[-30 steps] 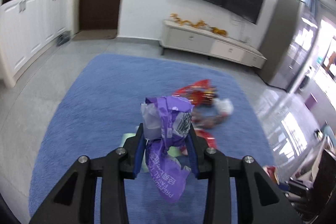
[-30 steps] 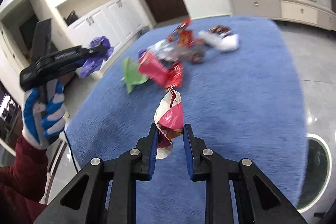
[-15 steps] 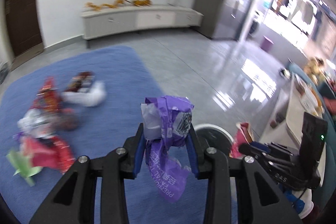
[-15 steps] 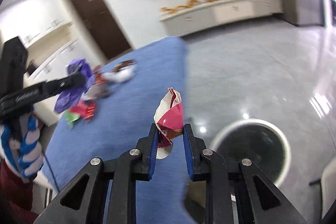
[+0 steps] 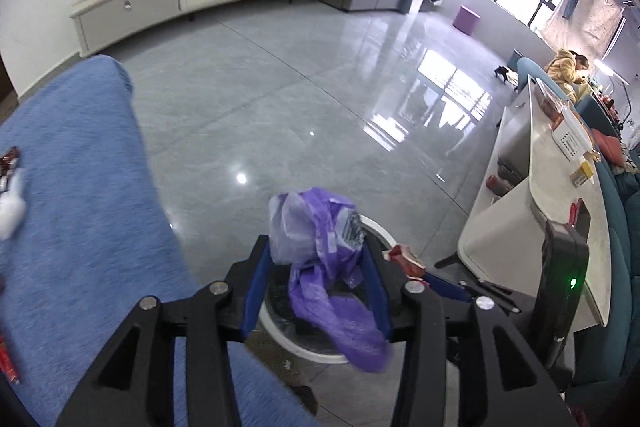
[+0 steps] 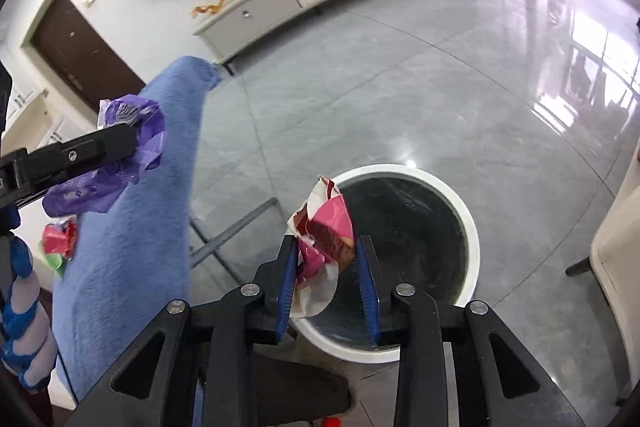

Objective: Collect trash
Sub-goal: 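Carry both items to the white bin and open both tools to drop them, then move both tools back from the bin to the wrapper pile, then grasp the red chip bag with the right tool while the left tool grasps the green paper, then carry both items over the white bin and open both tools to drop them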

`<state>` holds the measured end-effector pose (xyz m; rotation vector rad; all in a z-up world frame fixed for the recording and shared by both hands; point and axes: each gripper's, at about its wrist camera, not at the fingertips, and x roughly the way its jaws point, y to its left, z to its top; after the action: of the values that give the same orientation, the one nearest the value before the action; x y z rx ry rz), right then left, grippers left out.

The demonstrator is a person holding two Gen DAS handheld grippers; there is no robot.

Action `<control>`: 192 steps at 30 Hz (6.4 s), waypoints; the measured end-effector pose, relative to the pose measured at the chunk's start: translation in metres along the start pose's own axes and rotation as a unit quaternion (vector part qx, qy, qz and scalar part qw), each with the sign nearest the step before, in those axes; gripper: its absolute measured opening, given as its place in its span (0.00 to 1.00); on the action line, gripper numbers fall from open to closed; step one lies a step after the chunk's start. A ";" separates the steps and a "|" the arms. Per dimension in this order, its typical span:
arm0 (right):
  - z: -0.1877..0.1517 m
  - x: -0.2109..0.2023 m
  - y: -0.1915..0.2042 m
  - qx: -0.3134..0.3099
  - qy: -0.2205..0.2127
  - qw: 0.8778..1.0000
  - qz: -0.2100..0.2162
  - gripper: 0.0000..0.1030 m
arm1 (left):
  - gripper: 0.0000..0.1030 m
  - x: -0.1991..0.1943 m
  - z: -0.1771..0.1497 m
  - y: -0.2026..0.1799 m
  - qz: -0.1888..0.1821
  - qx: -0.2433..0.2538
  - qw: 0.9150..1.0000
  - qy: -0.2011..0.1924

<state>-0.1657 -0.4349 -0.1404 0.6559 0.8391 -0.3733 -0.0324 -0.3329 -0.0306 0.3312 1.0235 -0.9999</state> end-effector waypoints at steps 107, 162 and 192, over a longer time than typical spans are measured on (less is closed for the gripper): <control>-0.045 0.095 0.397 -0.327 0.101 0.931 0.131 0.20 | 0.71 -0.194 -0.208 0.336 0.151 -0.266 0.940 -0.149; -0.014 -0.079 0.192 -0.179 -0.053 0.975 0.117 0.05 | 0.18 -0.251 -0.135 0.166 0.058 -0.158 0.961 -0.219; 0.010 0.011 -0.031 0.024 0.016 0.999 0.030 0.12 | 0.22 0.024 0.010 -0.013 -0.003 0.001 1.000 0.012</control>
<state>-0.1702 -0.4650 -0.1557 0.7316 0.8415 -0.3298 -0.0335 -0.3593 -0.0429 0.3439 1.0463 -1.0040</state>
